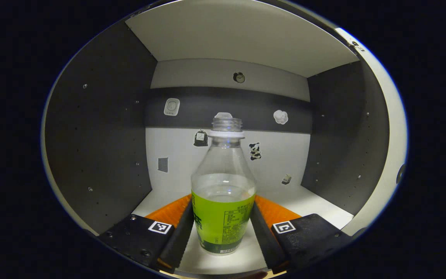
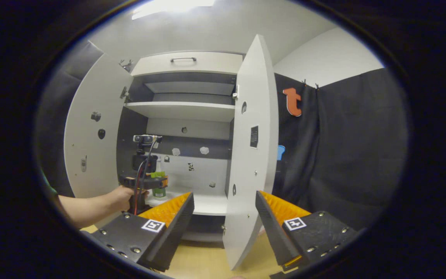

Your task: Grasp the bottle in the cabinet with the left hand and place it on the coaster, then close the right door with the right hand and the left door with the left hand.

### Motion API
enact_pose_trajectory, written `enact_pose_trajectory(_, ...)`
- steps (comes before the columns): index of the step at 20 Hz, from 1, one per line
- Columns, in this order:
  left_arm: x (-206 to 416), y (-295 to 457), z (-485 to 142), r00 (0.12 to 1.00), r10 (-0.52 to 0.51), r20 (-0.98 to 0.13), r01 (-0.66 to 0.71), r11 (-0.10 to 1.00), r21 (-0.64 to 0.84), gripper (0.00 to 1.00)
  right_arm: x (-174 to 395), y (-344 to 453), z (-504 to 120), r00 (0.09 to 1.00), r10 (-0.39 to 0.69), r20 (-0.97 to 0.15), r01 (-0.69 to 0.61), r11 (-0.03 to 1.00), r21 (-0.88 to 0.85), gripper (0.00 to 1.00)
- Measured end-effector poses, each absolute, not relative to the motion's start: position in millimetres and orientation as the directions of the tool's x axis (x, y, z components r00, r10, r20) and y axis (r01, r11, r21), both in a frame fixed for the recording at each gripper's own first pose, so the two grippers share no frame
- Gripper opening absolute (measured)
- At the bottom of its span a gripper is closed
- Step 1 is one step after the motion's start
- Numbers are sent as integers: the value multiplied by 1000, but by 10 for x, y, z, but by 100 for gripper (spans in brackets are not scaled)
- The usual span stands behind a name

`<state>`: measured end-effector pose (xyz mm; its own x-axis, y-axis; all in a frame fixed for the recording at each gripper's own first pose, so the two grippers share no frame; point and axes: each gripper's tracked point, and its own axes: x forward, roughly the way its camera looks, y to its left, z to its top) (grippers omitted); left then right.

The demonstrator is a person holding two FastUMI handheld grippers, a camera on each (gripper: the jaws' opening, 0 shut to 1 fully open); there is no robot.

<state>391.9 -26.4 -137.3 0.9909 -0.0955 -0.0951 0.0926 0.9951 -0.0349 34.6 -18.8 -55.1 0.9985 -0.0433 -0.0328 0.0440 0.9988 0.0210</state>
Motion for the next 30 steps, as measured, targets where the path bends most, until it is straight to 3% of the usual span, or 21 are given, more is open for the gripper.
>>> enact_pose_trajectory(6, 3298, -443, -958, 995, -93, -40, 92, 995, -21, 80, -98, -406, -487, 998, -60, -15, 61, 997, 52, 94)
enact_pose_trajectory(15, 2022, -581, -425, 994, -108, 34, 109, 994, -27, 79, -715, -517, -341, 1000, -4, 19, 3, 996, 84, 96)
enact_pose_trajectory(23, 1148, -385, -583, 997, -70, 14, 70, 997, -40, 79, -1003, -515, -260, 993, 87, 76, -93, 992, 84, 96)
enact_pose_trajectory(30, 659, -473, -824, 996, -92, 1, 92, 995, -23, 79, -745, -470, -404, 994, 89, 67, -95, 991, 89, 96)
